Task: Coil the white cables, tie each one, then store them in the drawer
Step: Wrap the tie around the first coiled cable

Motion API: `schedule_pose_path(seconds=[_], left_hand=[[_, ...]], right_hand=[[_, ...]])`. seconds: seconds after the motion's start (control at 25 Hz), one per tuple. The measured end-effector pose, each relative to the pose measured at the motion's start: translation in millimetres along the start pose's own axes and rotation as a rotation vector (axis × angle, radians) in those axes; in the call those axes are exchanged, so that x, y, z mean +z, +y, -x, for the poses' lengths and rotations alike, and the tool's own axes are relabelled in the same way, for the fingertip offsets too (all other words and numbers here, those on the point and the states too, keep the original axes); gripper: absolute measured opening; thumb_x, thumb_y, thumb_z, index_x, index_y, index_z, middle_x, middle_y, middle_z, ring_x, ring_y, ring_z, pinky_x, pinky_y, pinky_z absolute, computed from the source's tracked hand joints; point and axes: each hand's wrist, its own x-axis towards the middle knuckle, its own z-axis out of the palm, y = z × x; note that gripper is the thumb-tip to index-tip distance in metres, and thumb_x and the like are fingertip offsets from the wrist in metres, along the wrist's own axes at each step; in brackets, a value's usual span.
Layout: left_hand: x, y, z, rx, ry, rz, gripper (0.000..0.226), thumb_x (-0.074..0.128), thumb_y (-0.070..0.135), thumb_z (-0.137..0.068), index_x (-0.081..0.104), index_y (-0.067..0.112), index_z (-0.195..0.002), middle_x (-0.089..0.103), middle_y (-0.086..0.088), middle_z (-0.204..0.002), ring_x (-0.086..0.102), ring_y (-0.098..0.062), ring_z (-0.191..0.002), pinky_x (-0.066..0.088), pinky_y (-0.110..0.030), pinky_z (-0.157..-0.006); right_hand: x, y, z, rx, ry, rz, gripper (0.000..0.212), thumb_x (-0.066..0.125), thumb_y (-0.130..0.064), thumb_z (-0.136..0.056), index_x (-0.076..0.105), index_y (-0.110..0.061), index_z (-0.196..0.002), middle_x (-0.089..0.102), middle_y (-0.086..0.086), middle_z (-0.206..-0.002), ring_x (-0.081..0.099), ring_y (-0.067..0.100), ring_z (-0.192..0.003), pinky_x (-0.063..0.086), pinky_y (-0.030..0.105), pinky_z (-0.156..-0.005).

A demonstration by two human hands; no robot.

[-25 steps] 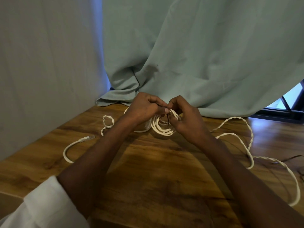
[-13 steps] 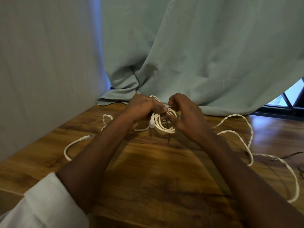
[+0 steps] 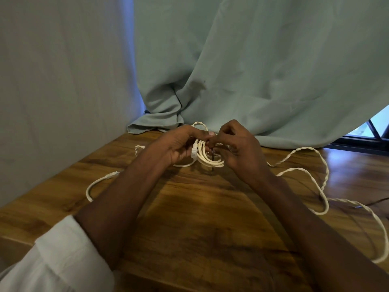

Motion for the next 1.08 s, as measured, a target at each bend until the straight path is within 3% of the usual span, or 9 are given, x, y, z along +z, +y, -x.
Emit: schedule_pose_path(seconds=[0.08, 0.2, 0.32, 0.44, 0.6, 0.72, 0.84, 0.96, 1.08], left_hand=[[1.5, -3.1, 0.5, 0.031, 0.019, -0.042, 0.006, 0.066, -0.007, -0.095, 0.069, -0.008, -0.100, 0.073, -0.021, -0.084, 0.074, -0.022, -0.060, 0.059, -0.028, -0.050], [2.3, -11.4, -7.6, 0.103, 0.036, -0.154, 0.030, 0.074, 0.002, -0.093, 0.067, -0.015, -0.117, 0.071, -0.027, -0.099, 0.071, -0.026, -0.072, 0.062, -0.034, -0.068], [4.6, -13.4, -11.1, 0.153, 0.022, -0.086, 0.039, 0.073, 0.013, -0.096, 0.065, -0.017, -0.120, 0.071, -0.024, -0.091, 0.071, -0.025, -0.069, 0.063, -0.033, -0.067], [10.3, -15.2, -12.7, 0.188, -0.012, -0.118, 0.031, 0.069, 0.016, -0.100, 0.070, -0.012, -0.112, 0.072, -0.025, -0.091, 0.072, -0.027, -0.072, 0.064, -0.034, -0.069], [20.7, -22.9, -15.8, 0.247, -0.089, -0.093, 0.020, 0.060, 0.007, -0.100, 0.075, -0.004, -0.109, 0.075, -0.025, -0.099, 0.073, -0.037, -0.091, 0.059, -0.050, -0.095], [27.8, -31.1, -17.6, 0.376, 0.046, -0.159, 0.021, 0.061, 0.007, -0.101, 0.075, -0.001, -0.115, 0.077, -0.025, -0.100, 0.074, -0.033, -0.089, 0.062, -0.040, -0.083], [29.7, -37.1, -17.0, 0.554, 0.194, -0.286, 0.023, 0.059, 0.008, -0.104, 0.075, 0.000, -0.118, 0.079, -0.016, -0.094, 0.075, -0.019, -0.071, 0.060, -0.029, -0.064], [28.0, -39.8, -15.4, 0.623, 0.205, -0.382, 0.023, 0.058, 0.011, -0.106, 0.075, 0.004, -0.120, 0.079, -0.008, -0.093, 0.077, -0.017, -0.069, 0.063, -0.029, -0.067], [24.7, -37.7, -14.9, 0.647, 0.144, -0.473, 0.023, 0.055, 0.009, -0.106, 0.078, 0.012, -0.106, 0.079, 0.000, -0.086, 0.077, -0.016, -0.071, 0.063, -0.030, -0.070]], right_hand=[[1.8, -1.9, 1.6, 0.027, 0.022, -0.033, 0.026, 0.080, -0.007, -0.086, 0.080, -0.022, -0.107, 0.057, -0.004, -0.099, 0.058, 0.018, -0.086, 0.045, 0.025, -0.066], [2.3, -2.4, 2.7, 0.075, 0.102, -0.109, 0.029, 0.077, -0.002, -0.088, 0.080, -0.017, -0.113, 0.060, -0.002, -0.094, 0.061, 0.017, -0.082, 0.050, 0.030, -0.065], [0.6, -0.1, -0.8, 0.113, 0.181, -0.150, 0.023, 0.073, -0.003, -0.090, 0.080, -0.013, -0.110, 0.063, 0.000, -0.092, 0.062, 0.015, -0.081, 0.051, 0.032, -0.066], [1.2, 0.2, -2.2, 0.155, 0.249, -0.138, 0.021, 0.073, -0.003, -0.089, 0.080, -0.015, -0.104, 0.064, 0.002, -0.088, 0.062, 0.013, -0.079, 0.051, 0.033, -0.066], [-3.0, 4.5, -5.1, 0.239, 0.337, -0.148, 0.018, 0.072, -0.003, -0.086, 0.079, -0.016, -0.097, 0.066, 0.004, -0.088, 0.063, 0.014, -0.078, 0.050, 0.033, -0.067], [-5.8, 2.7, -5.8, 0.261, 0.343, -0.171, 0.018, 0.070, -0.004, -0.087, 0.079, -0.017, -0.097, 0.066, 0.001, -0.090, 0.063, 0.010, -0.081, 0.048, 0.025, -0.069], [-5.2, -0.1, -6.7, 0.306, 0.199, -0.282, 0.016, 0.074, -0.005, -0.089, 0.080, -0.014, -0.101, 0.062, -0.004, -0.096, 0.061, 0.003, -0.088, 0.043, 0.007, -0.071], [-7.1, 1.9, -8.1, 0.323, 0.131, -0.331, 0.015, 0.078, -0.007, -0.087, 0.079, -0.019, -0.095, 0.061, -0.002, -0.101, 0.062, 0.008, -0.093, 0.048, 0.012, -0.073], [-9.7, 5.1, -7.6, 0.331, 0.084, -0.363, 0.017, 0.080, -0.008, -0.086, 0.080, -0.022, -0.095, 0.062, 0.001, -0.100, 0.063, 0.012, -0.093, 0.051, 0.018, -0.074]])
